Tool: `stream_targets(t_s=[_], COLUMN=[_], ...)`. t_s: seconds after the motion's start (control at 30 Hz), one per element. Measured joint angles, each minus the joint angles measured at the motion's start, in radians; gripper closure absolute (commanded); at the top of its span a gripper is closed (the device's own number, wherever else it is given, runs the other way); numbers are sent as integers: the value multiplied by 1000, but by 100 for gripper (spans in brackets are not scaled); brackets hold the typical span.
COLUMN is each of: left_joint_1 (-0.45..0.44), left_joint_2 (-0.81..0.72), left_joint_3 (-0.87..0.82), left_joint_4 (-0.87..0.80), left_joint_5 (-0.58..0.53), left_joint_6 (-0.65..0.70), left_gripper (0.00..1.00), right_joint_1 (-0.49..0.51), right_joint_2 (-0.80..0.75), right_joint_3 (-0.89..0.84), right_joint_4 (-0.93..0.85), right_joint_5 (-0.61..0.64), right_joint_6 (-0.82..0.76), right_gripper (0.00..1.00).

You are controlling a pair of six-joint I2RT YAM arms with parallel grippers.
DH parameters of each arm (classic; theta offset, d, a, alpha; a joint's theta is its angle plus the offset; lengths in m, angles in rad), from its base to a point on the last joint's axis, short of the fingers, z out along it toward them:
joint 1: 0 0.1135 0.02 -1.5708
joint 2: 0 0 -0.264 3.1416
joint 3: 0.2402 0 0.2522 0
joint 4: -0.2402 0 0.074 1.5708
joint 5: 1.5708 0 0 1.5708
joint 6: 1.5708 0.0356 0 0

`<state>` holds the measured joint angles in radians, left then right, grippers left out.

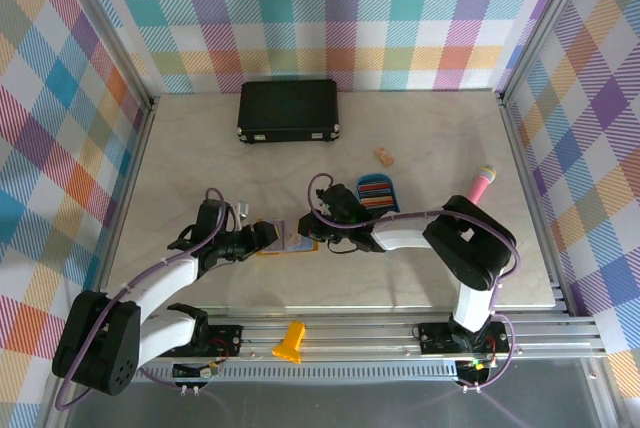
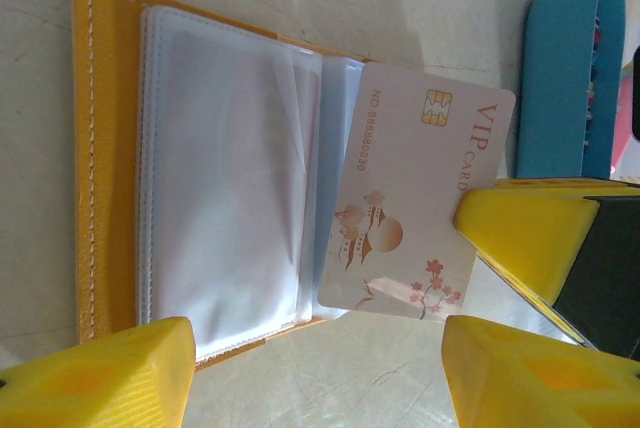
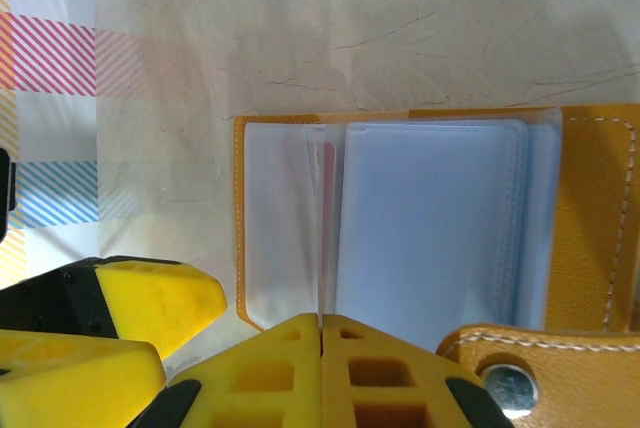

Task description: Put the credit cards into the card holder

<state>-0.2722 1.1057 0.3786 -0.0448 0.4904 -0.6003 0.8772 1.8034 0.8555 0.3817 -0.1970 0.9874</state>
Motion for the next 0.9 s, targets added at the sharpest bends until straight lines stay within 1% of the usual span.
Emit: stream_targets(t_s=[0.47, 0.7, 0.9], left_joint_1=[0, 0, 0], left_joint_2=[55, 98, 101], left_joint_3=[0, 0, 0], left_joint_4=[24, 50, 55], left_joint_5=[-2, -1, -2], left_joint_6=[43, 45, 45], left_gripper=[35, 36, 37], right_joint_1=[1, 1, 1], right_joint_2=[48, 61, 61], right_joint_3=[18, 21, 21], right_joint_4=[16, 34, 45], right_joint_5=[-5, -20, -30], right_joint_6=[20, 30, 45], right_gripper=[100, 100, 100])
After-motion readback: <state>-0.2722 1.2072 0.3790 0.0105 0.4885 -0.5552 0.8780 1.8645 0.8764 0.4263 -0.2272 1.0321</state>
